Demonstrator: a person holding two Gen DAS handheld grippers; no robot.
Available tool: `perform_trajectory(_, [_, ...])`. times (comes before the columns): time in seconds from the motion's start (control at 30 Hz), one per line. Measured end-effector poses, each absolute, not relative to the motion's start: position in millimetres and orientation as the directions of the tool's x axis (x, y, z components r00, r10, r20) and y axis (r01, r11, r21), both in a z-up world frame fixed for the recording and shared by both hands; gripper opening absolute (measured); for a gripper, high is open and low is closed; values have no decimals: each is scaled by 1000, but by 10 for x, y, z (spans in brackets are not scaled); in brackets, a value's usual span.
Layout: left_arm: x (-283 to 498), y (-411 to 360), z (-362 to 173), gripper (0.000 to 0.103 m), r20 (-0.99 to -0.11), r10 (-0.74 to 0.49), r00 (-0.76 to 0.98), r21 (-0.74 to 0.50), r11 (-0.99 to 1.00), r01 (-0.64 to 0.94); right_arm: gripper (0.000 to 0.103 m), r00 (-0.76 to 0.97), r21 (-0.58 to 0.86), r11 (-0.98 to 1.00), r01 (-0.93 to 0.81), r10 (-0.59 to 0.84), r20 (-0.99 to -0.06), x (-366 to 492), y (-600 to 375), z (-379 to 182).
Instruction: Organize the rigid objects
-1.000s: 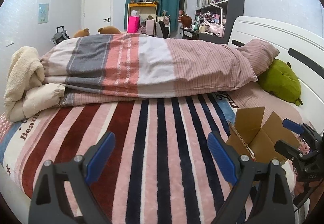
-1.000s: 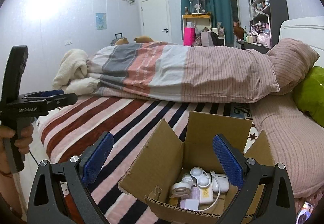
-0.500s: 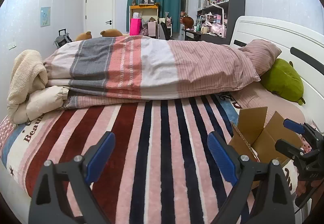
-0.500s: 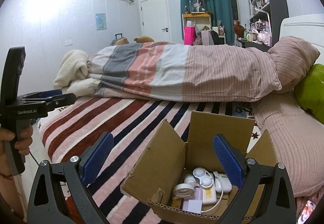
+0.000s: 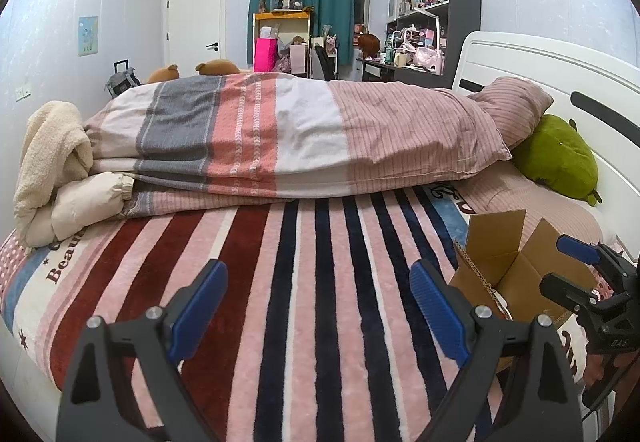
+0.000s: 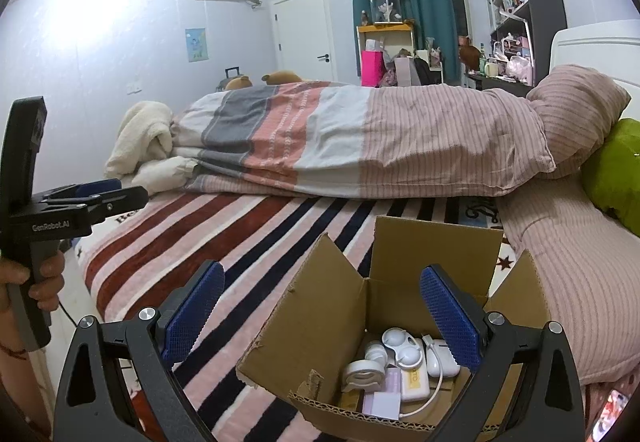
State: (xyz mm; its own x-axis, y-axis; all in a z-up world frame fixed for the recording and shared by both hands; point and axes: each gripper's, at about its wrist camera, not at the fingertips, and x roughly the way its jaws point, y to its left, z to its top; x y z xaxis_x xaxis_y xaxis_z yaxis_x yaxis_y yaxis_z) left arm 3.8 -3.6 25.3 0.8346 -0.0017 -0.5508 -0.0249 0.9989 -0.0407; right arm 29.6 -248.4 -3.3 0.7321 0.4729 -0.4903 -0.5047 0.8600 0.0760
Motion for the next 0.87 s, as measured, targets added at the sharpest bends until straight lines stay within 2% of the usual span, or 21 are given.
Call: perform_trajectory(0.87, [31,-52,257,91,-550,-1,835,-38,999,-24,99,735,87,867,-491,465,-494,278,-2485,-69])
